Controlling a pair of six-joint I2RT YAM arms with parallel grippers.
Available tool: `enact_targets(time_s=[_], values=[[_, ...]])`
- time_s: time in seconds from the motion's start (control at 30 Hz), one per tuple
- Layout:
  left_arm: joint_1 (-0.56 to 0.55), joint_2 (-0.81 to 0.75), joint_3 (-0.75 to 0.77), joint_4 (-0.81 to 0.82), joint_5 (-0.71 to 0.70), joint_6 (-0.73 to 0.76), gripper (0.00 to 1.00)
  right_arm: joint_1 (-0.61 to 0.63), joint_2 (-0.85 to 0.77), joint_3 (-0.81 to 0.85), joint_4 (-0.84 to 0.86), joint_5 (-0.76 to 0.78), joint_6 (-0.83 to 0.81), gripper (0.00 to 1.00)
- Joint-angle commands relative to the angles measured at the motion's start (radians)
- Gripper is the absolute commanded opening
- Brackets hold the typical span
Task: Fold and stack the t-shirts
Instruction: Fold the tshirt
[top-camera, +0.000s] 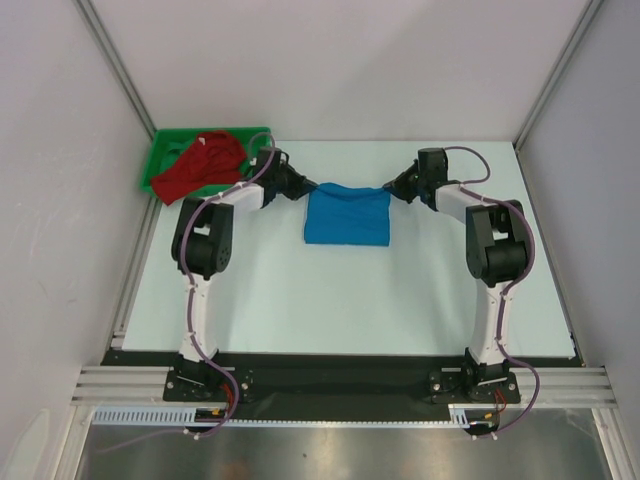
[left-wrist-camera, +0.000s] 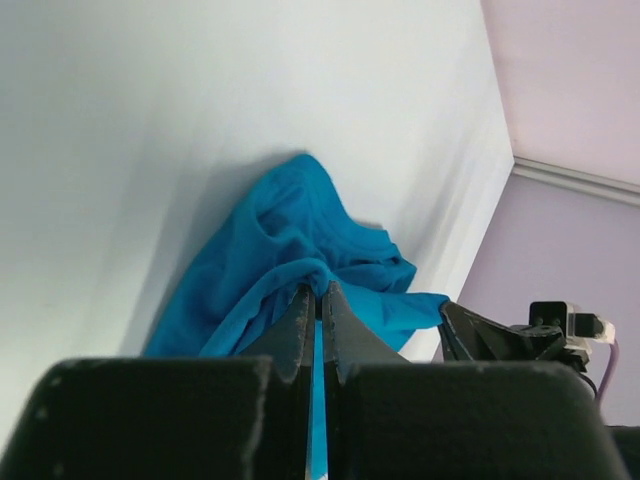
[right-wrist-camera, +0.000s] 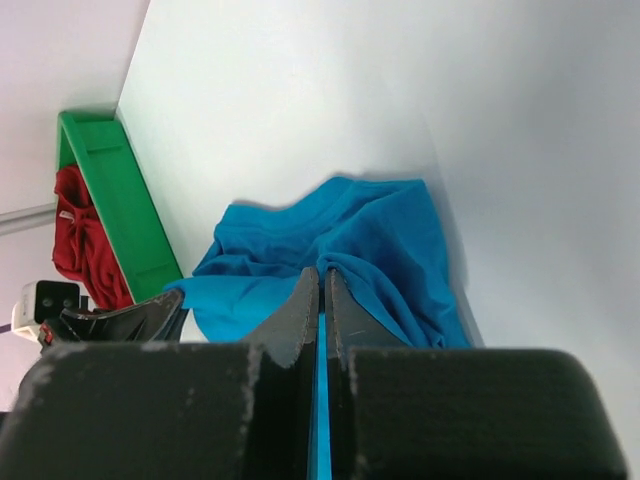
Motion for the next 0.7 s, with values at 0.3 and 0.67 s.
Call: enact_targets(time_s=[0.3,0.67], values=[[0.034,0.053,0.099,0.013,0.021,0.006,0.00,-0.025,0.039,0.071,-0.001,0.037,-0.009,0.00],[0.034,0.114,0.154,0.016,0.023,-0.019,0.00,-0.035,0.076,0.099,0.009,0.029,0.013,0.00]])
